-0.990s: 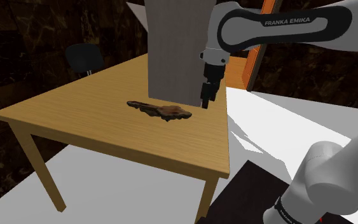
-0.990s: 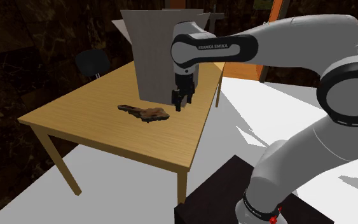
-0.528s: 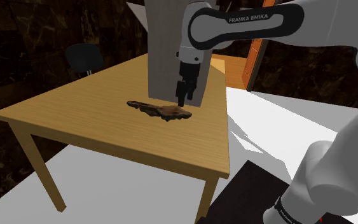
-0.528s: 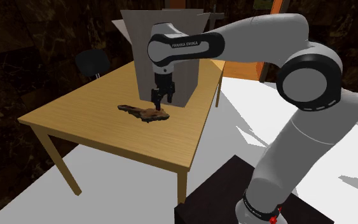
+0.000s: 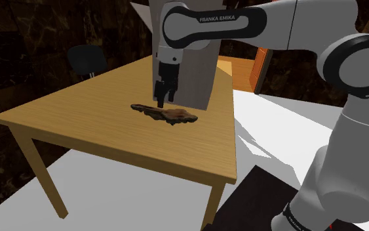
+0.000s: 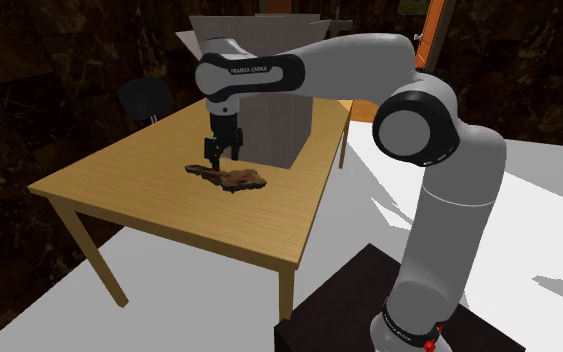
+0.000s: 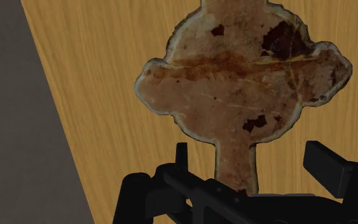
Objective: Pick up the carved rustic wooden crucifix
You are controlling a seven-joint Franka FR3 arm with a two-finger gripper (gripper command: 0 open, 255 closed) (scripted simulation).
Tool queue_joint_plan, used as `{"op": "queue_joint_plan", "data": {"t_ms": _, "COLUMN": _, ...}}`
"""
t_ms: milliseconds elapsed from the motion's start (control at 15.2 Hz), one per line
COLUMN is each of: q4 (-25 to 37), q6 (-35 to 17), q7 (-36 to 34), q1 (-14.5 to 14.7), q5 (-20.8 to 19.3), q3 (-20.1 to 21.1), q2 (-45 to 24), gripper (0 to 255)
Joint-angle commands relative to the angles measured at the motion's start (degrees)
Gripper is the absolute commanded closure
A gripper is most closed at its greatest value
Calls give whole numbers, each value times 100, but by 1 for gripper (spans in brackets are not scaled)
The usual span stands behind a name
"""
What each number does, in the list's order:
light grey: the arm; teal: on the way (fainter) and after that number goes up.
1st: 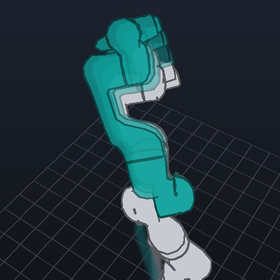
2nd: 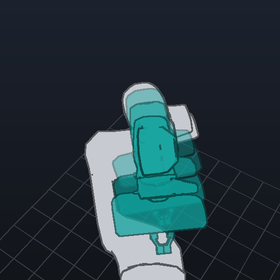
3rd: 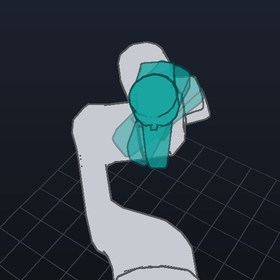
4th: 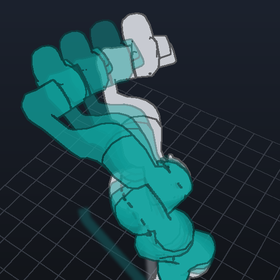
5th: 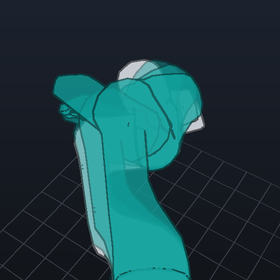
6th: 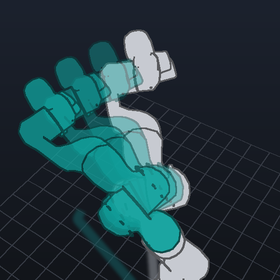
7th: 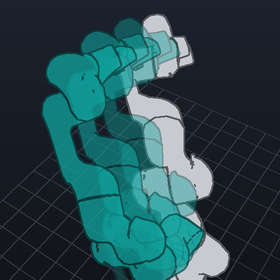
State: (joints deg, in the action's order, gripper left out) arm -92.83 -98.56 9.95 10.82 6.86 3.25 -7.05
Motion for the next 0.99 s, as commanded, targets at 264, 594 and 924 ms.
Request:
{"op": "queue_joint_plan", "data": {"t_ms": 264, "q4": 190, "q6": -201, "q7": 22, "q1": 47, "q5": 29, "q3": 45, "q2": -377, "gripper": 0}}
{"op": "queue_joint_plan", "data": {"t_ms": 594, "q4": -77, "q6": -472, "q7": 53, "q1": 49, "q5": 36, "q3": 46, "q2": -383, "gripper": 0}}
{"op": "queue_joint_plan", "data": {"t_ms": 924, "q4": -53, "q6": -457, "q7": 60, "q1": 44, "q5": 35, "q3": 43, "q2": -393, "gripper": 255}}
